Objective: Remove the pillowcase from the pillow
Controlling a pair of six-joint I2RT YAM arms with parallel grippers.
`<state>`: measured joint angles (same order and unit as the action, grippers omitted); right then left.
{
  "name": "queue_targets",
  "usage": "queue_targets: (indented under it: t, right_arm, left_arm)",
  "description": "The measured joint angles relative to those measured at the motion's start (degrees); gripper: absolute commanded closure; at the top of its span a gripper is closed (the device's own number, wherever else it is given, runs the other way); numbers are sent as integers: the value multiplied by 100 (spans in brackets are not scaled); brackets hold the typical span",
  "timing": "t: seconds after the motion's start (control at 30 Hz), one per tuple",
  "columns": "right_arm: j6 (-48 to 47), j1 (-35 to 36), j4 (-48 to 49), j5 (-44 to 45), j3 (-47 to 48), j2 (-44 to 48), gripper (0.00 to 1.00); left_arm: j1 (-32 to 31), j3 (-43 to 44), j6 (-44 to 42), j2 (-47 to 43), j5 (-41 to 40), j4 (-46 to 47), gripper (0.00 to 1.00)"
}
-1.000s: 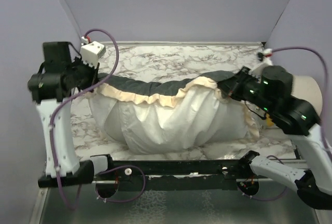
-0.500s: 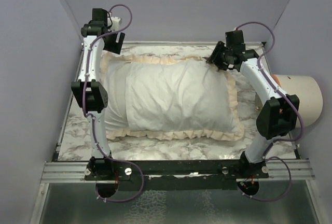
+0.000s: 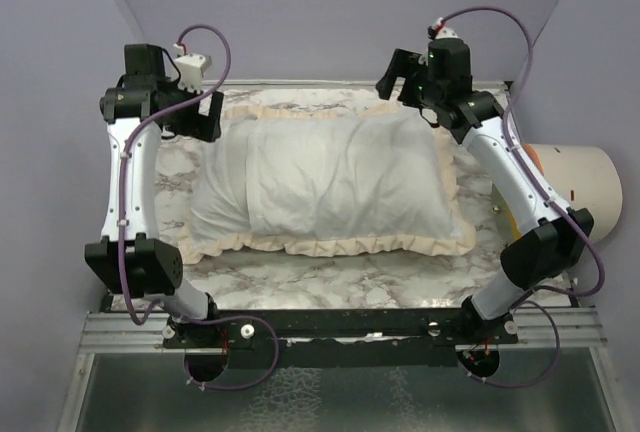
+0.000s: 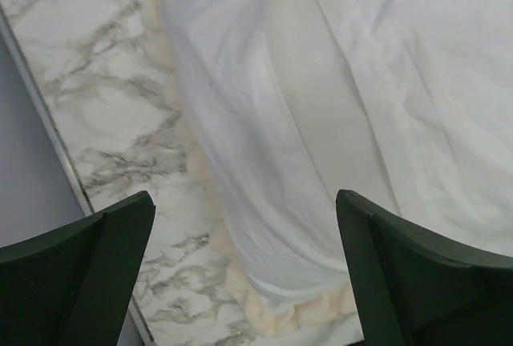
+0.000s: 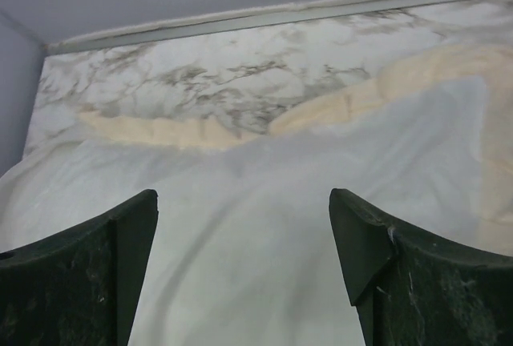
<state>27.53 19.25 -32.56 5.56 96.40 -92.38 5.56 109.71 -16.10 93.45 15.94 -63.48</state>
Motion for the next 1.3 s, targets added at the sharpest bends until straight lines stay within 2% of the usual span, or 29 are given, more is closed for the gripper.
queue_targets:
  t: [0.17,0.33,0.47,0.57,0.6,0.7,0.83,0.97,1.13,1.3]
  right_arm:
    - [-448,728,92,-629,1047,-833,12]
    - [-704,723,-15,-970,1464,-1751,14]
    - [-848,686,-275,-977,1403,-2190,19]
    - [-859,649,-227,-1029,868,-2063,22]
    - [-859,649,-227,-1029,868,-2063,23]
    - [-787,645,175,-1043,-334,-1392,26]
    - [-586,629,535,-1038,-1692,-247,27]
    - [-393,629,776,-1091,-2544,599,26]
    - [-339,664,831,-1169,-2358,533,22]
    - [-354,925,748,-1169,-1259,-33,19]
  left_arm:
    - [-107,-1856,-114,-1187,564,205,1]
    - [-116,-3316,-505,-1449,678,361,2]
    - [-116,-4170,-678,-1460,485,566,12]
    - [-118,-4354,-592,-1460,273,861,22]
    - [-120,-4354,-527,-1460,201,977,24]
    - [-122,-4142,-293,-1340,-90,1316,24]
    - [-101,-3268,-2,-787,-485,1720,20]
    - [-72,-2339,229,-315,-573,2002,20]
    - [-83,-1578,391,138,-485,2057,13]
    - [-155,-1043,498,734,-31,1906,11]
